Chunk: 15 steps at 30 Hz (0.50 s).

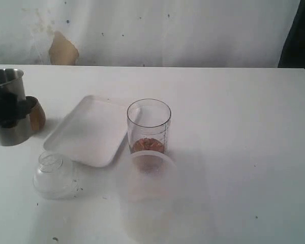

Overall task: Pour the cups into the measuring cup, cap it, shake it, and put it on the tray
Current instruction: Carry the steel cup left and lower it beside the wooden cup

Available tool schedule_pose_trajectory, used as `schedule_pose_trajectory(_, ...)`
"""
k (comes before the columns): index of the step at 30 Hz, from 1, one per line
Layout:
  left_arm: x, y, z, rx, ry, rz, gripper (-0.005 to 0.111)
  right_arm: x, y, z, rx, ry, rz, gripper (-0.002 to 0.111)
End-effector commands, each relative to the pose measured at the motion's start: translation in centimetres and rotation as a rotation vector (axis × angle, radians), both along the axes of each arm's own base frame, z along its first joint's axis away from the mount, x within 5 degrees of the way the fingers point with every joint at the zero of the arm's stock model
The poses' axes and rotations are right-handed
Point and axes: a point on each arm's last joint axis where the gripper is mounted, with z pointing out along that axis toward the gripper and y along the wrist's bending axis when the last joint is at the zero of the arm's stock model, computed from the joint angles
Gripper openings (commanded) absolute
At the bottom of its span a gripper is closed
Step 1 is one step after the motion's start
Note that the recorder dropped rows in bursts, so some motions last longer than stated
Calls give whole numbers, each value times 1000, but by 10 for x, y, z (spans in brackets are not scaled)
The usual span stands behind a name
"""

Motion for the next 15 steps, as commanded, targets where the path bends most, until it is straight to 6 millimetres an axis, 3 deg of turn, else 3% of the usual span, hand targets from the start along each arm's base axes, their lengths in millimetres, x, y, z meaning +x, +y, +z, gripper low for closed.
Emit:
schedule_pose_trajectory(1,-3,9,-1,-31,7,42,0,-1,0,0,-1,-12,-3,0)
schedule_pose_trajectory(15,-4,41,-6,-208,65,480,0,-1,0,0,-3,-13,-3,0)
